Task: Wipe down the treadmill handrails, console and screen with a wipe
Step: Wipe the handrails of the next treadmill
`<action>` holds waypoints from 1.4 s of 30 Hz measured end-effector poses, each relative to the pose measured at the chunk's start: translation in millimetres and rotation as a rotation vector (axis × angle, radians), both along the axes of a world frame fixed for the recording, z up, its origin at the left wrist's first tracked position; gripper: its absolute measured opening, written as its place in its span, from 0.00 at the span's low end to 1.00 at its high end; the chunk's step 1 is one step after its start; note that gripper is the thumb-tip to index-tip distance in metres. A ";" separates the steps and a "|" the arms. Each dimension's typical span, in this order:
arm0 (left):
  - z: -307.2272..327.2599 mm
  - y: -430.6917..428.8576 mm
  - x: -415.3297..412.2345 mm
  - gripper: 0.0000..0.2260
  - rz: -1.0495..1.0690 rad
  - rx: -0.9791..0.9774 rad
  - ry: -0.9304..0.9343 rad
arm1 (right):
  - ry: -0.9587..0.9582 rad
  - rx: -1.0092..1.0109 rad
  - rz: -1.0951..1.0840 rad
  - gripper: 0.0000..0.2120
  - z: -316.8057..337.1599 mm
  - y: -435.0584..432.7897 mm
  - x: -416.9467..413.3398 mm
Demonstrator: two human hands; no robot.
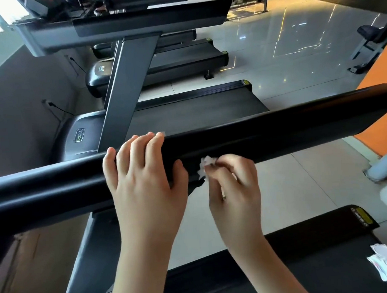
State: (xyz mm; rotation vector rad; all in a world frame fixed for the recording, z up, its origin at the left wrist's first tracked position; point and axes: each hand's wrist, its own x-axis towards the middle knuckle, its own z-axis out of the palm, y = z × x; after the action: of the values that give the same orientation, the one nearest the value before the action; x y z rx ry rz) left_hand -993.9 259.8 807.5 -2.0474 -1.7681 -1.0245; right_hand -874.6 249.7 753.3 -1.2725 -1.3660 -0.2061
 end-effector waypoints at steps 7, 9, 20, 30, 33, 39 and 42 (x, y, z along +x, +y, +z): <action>-1.7 0.2 0.4 0.19 0.003 0.011 -0.001 | 0.204 0.032 -0.129 0.08 -20.4 5.8 10.1; -2.3 -0.2 1.4 0.19 0.004 0.015 0.000 | 0.154 0.034 -0.053 0.05 -25.3 3.5 1.3; -5.6 0.0 4.4 0.19 0.022 0.043 0.000 | 0.193 0.067 -0.083 0.04 -12.2 6.6 14.5; -6.5 0.8 7.3 0.21 0.041 0.033 -0.003 | 0.002 0.083 -0.106 0.09 23.9 22.4 26.3; -4.4 -0.4 8.0 0.21 0.037 0.003 -0.004 | -0.059 0.083 -0.120 0.10 29.4 27.9 41.7; 4.6 -1.3 12.7 0.23 0.001 -0.059 0.022 | 0.013 0.061 -0.206 0.11 30.0 28.1 44.9; 7.3 2.8 32.8 0.23 -0.105 -0.058 0.082 | -0.100 0.066 -0.070 0.10 21.5 19.2 44.0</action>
State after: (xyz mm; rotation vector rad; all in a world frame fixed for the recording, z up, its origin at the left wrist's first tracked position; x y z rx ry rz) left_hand -961.2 262.6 814.8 -2.2049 -1.6846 -0.9128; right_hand -830.6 268.9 774.9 -1.2703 -1.3895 -0.3647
